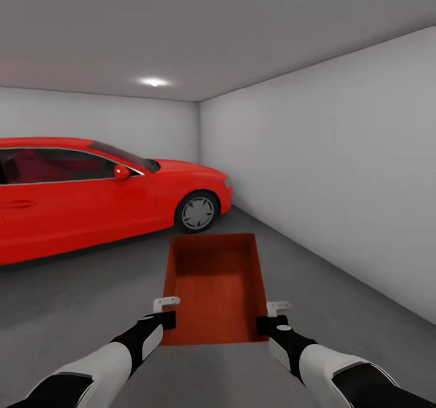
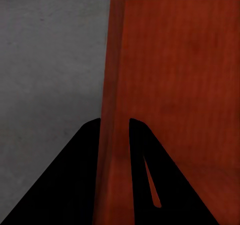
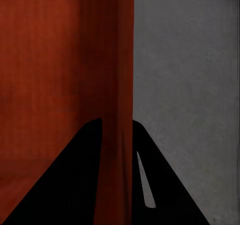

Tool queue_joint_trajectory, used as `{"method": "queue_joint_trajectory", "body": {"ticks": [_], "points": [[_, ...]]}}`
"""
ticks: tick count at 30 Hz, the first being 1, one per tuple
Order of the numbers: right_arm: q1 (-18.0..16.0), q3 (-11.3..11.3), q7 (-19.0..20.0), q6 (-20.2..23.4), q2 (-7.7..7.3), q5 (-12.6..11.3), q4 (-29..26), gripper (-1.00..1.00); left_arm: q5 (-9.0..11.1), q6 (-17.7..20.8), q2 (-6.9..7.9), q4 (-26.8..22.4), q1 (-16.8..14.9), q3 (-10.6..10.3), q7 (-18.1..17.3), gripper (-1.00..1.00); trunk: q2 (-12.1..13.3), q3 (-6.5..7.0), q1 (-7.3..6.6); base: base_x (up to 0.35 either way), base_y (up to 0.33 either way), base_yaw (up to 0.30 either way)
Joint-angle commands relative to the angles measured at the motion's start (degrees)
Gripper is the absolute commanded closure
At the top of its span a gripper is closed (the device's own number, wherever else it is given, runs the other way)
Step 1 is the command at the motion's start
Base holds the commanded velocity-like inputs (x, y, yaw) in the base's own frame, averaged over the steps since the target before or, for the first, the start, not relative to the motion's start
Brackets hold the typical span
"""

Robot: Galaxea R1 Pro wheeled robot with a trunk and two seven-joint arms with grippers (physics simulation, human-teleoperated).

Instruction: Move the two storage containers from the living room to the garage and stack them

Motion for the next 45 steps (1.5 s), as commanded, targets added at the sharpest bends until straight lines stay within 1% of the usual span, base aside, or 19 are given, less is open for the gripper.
{"method": "queue_joint_trajectory", "body": {"ticks": [1,22,45], "points": [[-0.02,0.40,-0.42,-0.35,0.01,-1.50,0.56,1.00,-0.79,0.09,1.52,-0.35,-0.02,0.90,1.33,1.00,-0.04,-0.01,0.05,0.321,0.065,-0.285],[-0.02,0.40,-0.42,-0.40,0.01,-1.50,0.56,1.00,-0.79,0.09,1.52,-0.37,-0.02,0.90,1.33,1.00,-0.04,-0.01,0.05,0.321,0.099,-0.285],[-0.02,0.40,-0.42,-0.36,0.01,-1.50,0.56,1.00,-0.79,0.11,1.50,-0.53,-0.02,0.90,1.33,1.00,-0.04,-0.01,0.05,0.318,0.174,-0.285]]}}
